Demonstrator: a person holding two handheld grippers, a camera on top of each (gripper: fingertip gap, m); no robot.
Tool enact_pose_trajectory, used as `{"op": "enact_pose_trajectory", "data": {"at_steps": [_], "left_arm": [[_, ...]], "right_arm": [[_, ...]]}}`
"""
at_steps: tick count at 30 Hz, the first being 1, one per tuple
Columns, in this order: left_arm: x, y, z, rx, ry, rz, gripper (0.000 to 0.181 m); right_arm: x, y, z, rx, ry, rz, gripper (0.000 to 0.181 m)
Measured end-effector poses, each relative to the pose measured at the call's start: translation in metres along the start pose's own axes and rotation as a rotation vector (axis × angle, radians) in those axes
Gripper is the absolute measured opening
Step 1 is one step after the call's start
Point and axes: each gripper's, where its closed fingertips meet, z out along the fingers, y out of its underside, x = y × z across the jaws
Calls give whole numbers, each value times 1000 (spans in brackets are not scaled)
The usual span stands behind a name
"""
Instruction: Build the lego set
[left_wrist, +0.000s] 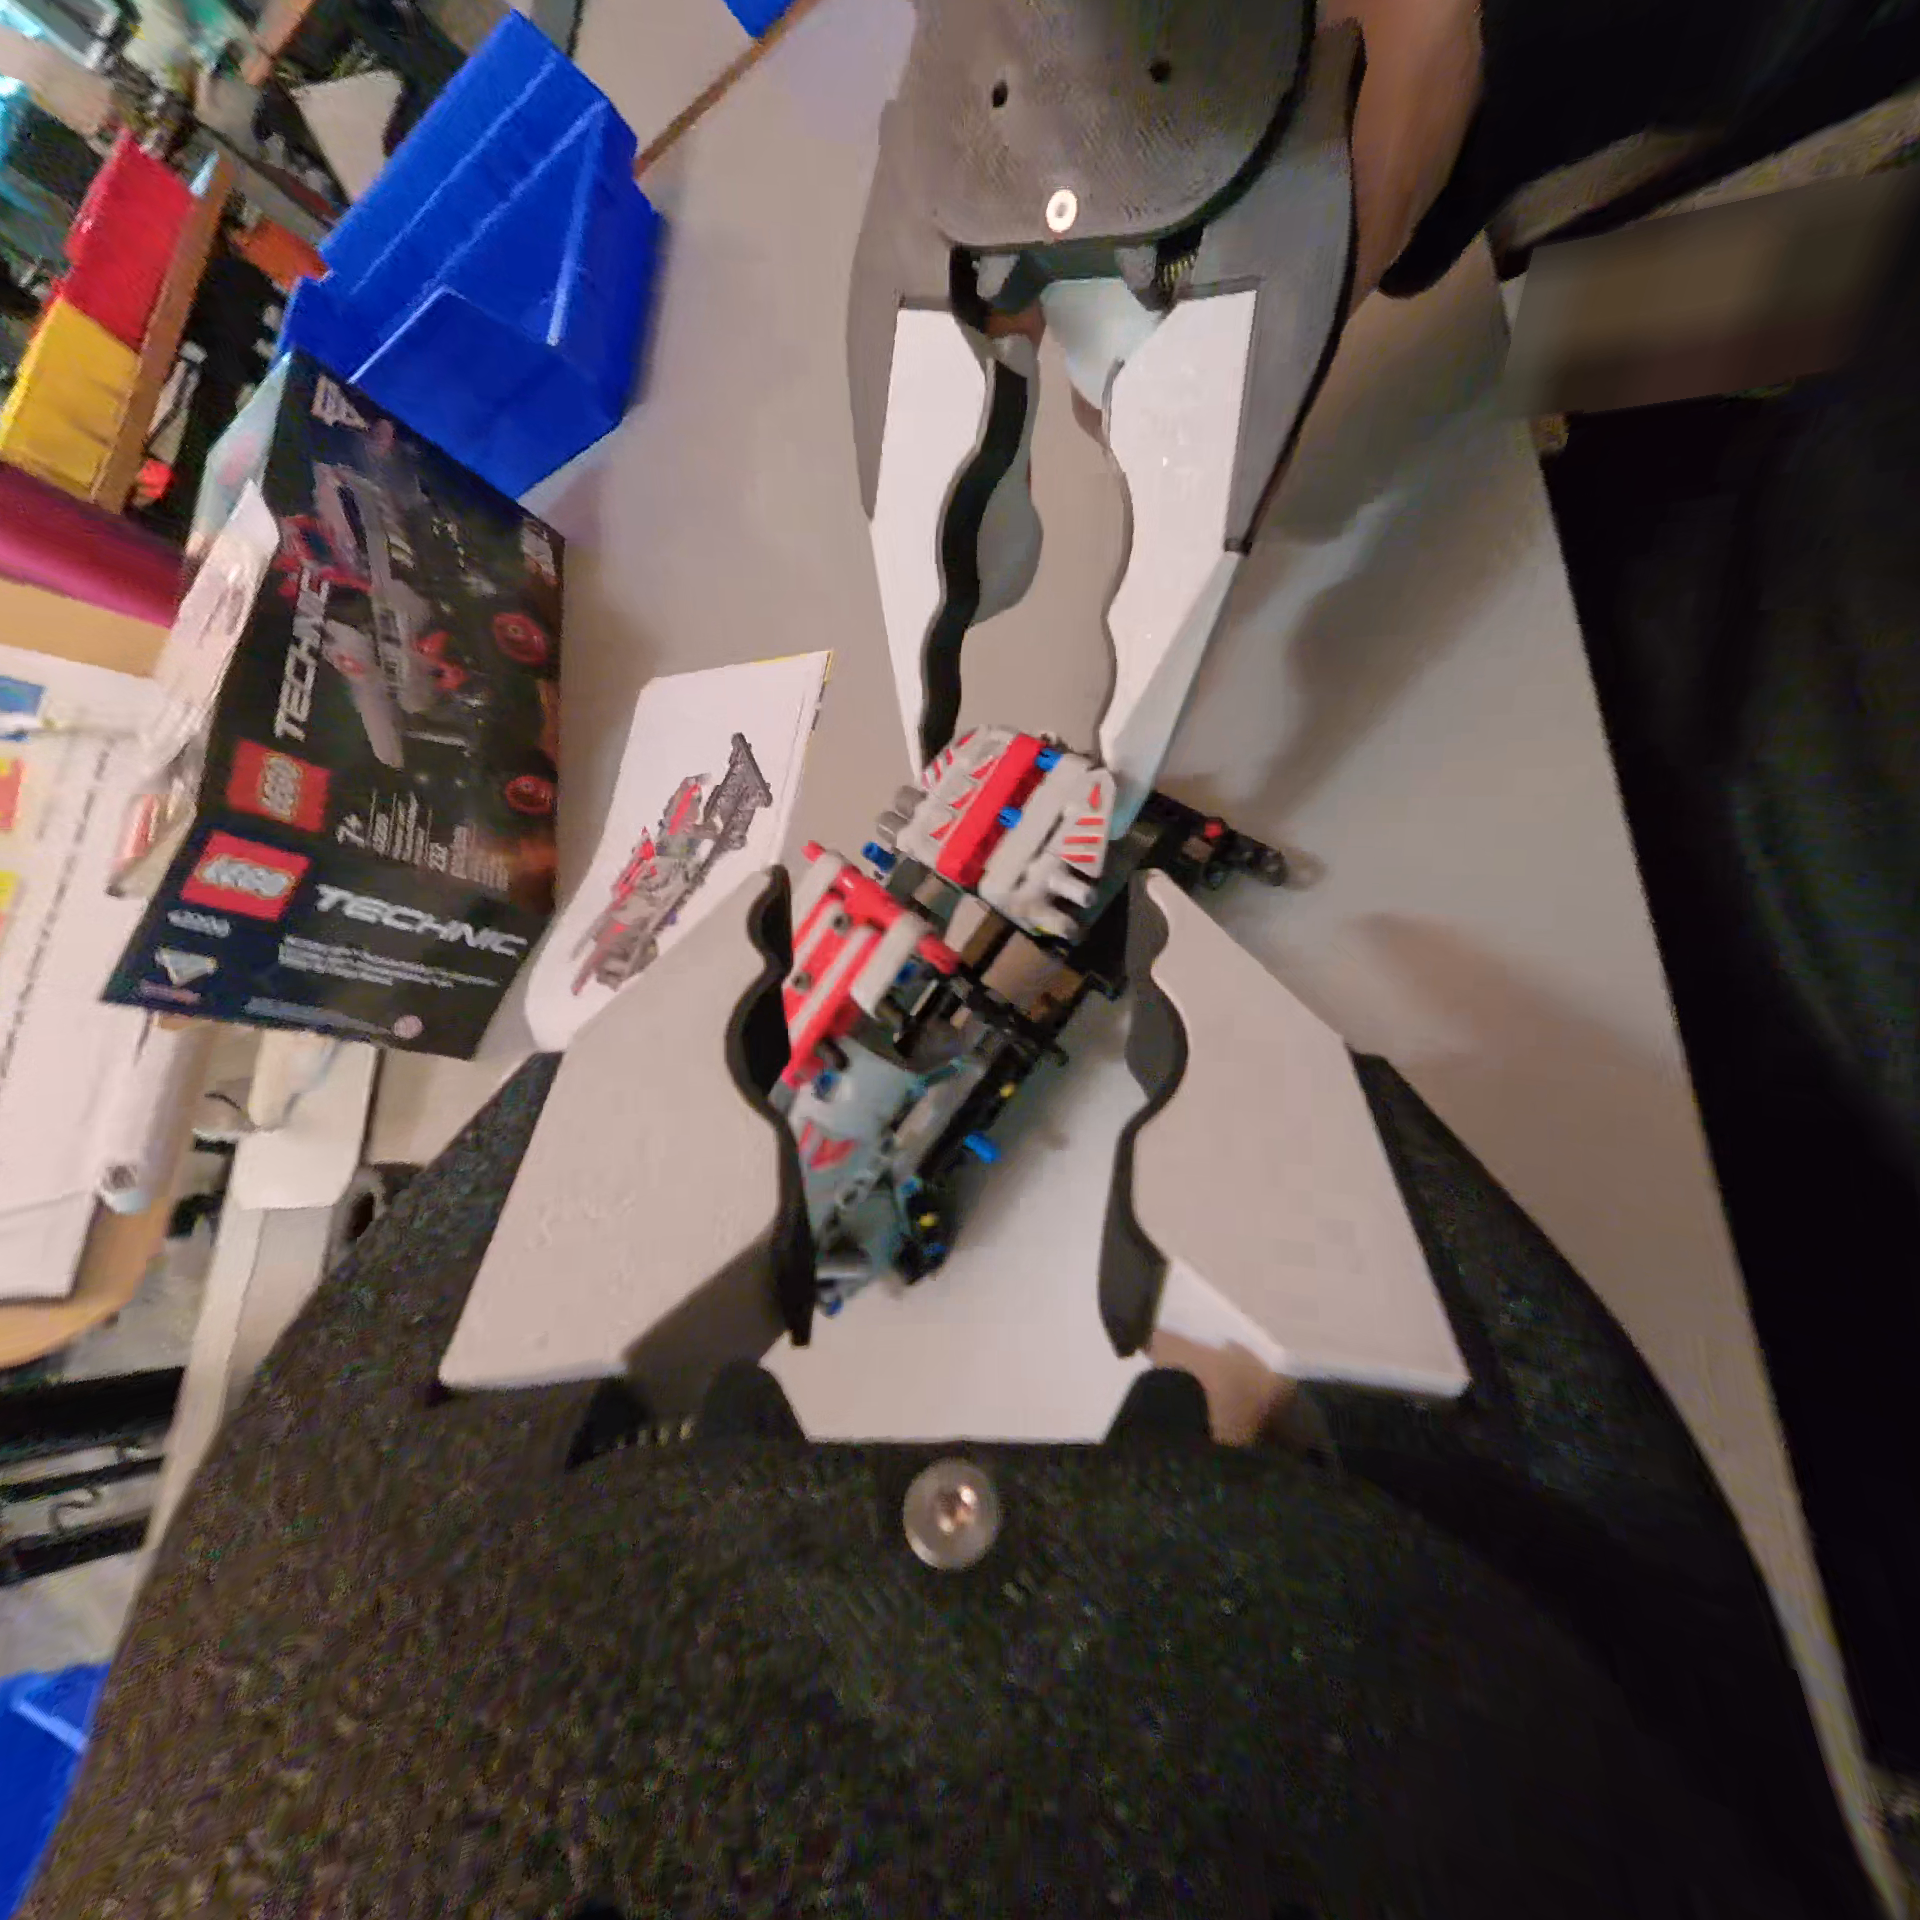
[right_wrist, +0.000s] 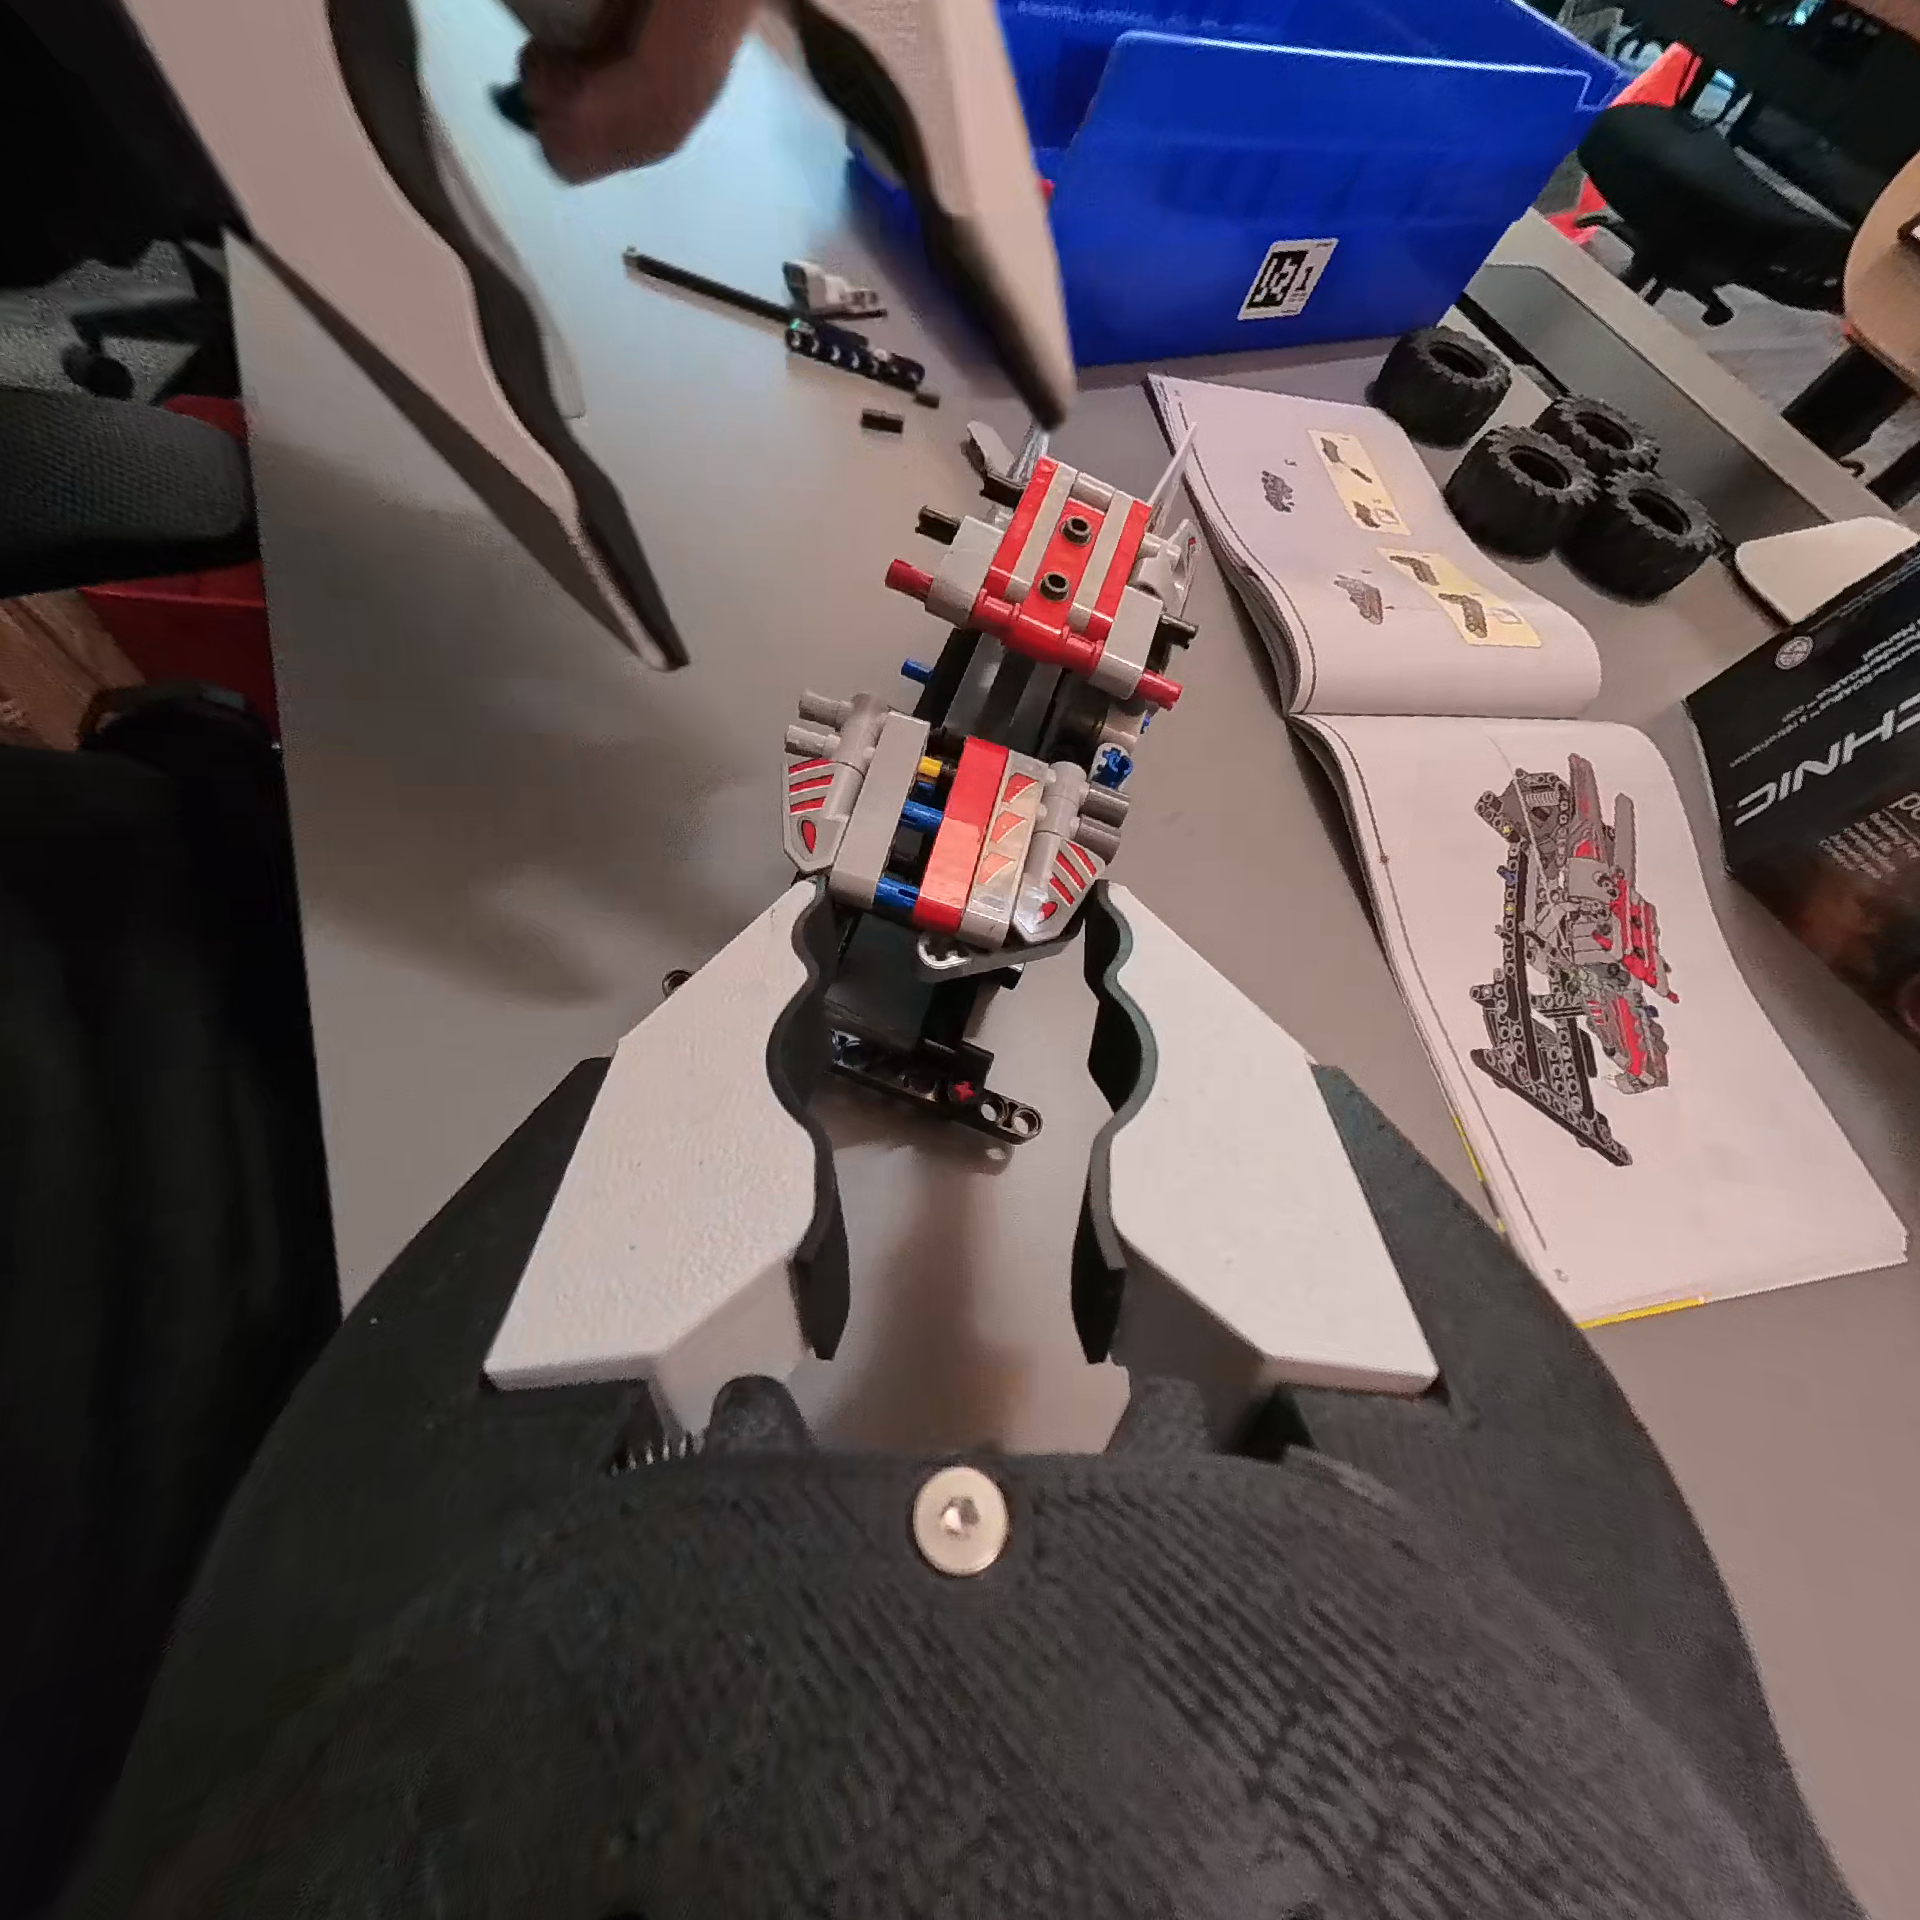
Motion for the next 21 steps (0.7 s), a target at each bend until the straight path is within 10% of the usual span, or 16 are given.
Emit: {"op": "enact_pose_trajectory", "data": {"at_steps": [7, 21], "left_arm": [[2, 4, 32, -186, 344, 65, 91], [21, 27, 49, -439, 634, 211, 69]], "right_arm": [[-1, -1, 4, 15, -12, -34, 47], [0, -6, 5, 66, -2, 18, 46]]}}
